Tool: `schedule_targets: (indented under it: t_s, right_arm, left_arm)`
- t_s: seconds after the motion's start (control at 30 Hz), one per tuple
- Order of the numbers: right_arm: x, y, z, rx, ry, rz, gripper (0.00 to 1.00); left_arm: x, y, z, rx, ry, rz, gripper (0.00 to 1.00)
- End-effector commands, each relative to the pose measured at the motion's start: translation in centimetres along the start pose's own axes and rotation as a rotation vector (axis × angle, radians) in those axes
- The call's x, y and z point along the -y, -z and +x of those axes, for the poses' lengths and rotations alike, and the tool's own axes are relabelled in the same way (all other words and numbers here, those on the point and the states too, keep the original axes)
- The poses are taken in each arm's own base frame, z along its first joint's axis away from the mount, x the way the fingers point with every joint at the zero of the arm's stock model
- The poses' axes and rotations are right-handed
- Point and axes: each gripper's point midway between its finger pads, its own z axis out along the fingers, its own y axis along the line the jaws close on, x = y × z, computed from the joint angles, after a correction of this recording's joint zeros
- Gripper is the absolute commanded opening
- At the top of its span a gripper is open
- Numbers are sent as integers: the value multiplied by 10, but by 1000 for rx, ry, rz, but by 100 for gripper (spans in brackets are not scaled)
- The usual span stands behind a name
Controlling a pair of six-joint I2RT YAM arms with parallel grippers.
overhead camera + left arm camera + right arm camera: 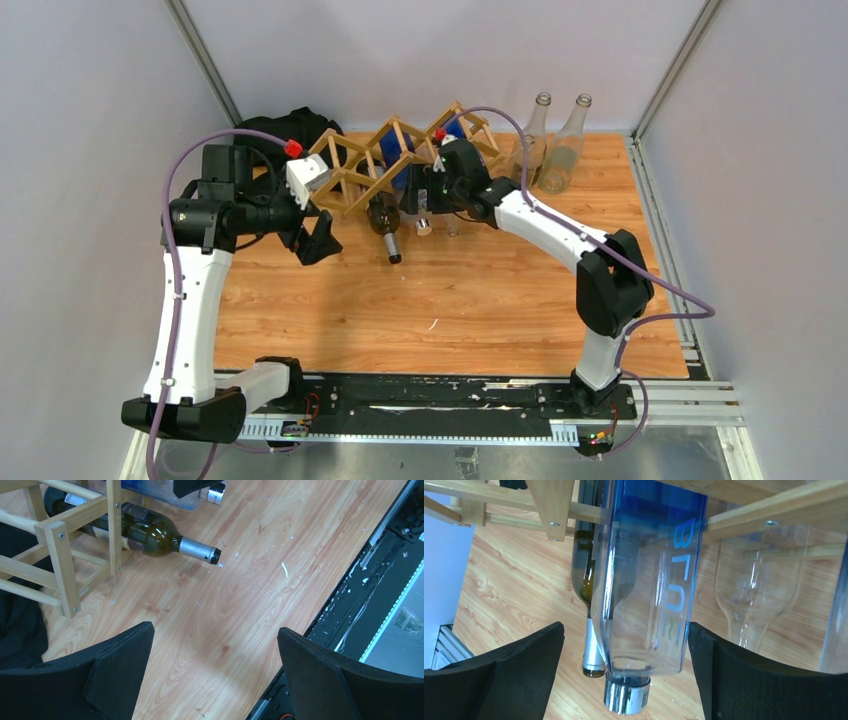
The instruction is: Take the wine bottle off the wine rack
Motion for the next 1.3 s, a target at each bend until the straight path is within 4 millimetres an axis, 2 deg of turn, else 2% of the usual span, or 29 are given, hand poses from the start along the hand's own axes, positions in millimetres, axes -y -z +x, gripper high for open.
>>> schedule_targets:
  t_s: [0.0,0.3,0.4,0.7,0.77,0.93,1.0,1.13,1.17,1.27]
  right_arm:
    - [-4,-17,-1,-16,-6,-3,97]
    - [-1,-44,5,-22,-65,-14,97]
    - [-4,-47,4,-3,-89,-34,98]
    - [-9,-44,-4,37,-109,-59,88]
    - [-10,-46,-3,34,-116,-62,82]
    - [-12,-50,1,23,-132,-79,52]
    - [-14,-52,4,12,-133,-92,39]
    - [-17,-53,13,-15,-122,-97,6]
    - [-18,-54,14,-16,-119,-97,1]
    - [-26,-55,19,-33,-100,-115,0]
  left_arm:
    - [9,5,-3,23,-30,9,100]
    - [12,7,-1,28,-52,9,100]
    - [12,7,0,27,-63,6,100]
    - [13,7,2,27,-64,11,100]
    - [14,7,1,30,-63,12,100]
    - [14,8,2,28,-73,5,100]
    - [14,9,3,27,-83,-1,100]
    - [15,9,4,28,-88,0,100]
    - [16,9,4,28,-87,2,100]
    - [16,9,3,32,-86,6,100]
